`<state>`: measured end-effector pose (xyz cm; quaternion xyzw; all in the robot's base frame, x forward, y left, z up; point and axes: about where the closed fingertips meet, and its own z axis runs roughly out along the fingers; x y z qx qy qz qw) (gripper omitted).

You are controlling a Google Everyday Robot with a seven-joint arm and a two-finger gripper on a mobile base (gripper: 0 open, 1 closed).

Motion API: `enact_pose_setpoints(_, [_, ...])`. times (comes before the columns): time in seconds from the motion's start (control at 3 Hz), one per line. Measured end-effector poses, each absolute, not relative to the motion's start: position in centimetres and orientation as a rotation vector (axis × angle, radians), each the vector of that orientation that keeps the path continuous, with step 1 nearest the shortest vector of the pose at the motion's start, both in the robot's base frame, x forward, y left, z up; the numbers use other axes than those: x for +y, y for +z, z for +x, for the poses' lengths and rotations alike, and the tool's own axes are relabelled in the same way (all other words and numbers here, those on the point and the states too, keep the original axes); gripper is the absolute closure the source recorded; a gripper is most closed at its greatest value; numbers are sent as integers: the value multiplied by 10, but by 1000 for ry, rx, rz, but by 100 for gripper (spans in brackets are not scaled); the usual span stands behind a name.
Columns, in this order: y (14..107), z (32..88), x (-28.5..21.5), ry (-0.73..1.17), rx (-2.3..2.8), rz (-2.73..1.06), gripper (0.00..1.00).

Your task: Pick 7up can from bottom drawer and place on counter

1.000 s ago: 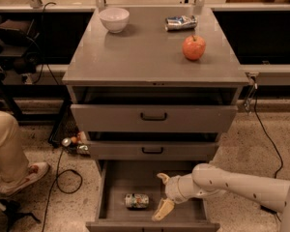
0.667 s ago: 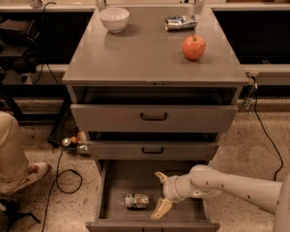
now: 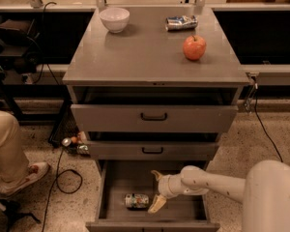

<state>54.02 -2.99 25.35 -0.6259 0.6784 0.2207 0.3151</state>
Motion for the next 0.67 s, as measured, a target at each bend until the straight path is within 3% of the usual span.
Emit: enact_pose_setpoints(0.67, [186, 560, -1, 541, 1815, -1733, 0])
